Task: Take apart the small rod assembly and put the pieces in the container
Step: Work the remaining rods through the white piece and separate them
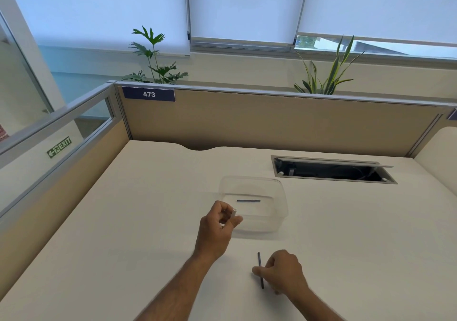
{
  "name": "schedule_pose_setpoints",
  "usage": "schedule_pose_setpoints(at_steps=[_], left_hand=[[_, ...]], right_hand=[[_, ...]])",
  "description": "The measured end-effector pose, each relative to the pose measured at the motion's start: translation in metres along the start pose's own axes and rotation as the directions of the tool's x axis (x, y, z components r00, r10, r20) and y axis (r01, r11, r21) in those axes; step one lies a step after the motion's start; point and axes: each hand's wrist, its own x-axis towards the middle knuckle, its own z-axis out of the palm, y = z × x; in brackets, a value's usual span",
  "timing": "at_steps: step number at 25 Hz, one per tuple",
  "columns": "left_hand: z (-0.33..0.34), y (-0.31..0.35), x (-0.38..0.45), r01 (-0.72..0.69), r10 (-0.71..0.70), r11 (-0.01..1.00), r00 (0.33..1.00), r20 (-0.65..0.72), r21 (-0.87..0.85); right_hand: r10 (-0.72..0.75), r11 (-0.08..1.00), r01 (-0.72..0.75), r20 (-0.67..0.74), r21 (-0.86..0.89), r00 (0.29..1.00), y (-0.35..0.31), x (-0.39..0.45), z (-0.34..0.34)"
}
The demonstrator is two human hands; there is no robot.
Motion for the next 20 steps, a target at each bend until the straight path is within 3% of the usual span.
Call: schedule_pose_setpoints(at_steps=[6,13,17,20], left_hand=[[-0.001,-0.004,0.0,-0.01,0.01,1.0,1.0,0.004,-0.001],[-0.003,-0.006,0.0,-0.011,0.01,1.0,1.0,0.024,0.011],[-0.002,-0.006,-0.001,-0.051,0.049,0.998,0.997,0.064,0.043],[0.001,-0.006,-0.002,-0.073,0.069,0.996,0.994,0.086,0.045]], right_hand=[[0.063,0.998,-0.064,0.137,0.003,0.989,-0.01,0.008,-0.001],[0.024,0.996,-0.018,0.068,-0.087,0.997,-0.014,0.006,0.007],[0.002,0.956,0.0,-0.006,0.292,1.0,-0.018,0.006,-0.009],[-0.01,0.779,-0.004,0.02,0.627,1.0,-0.029,0.004,-0.036]])
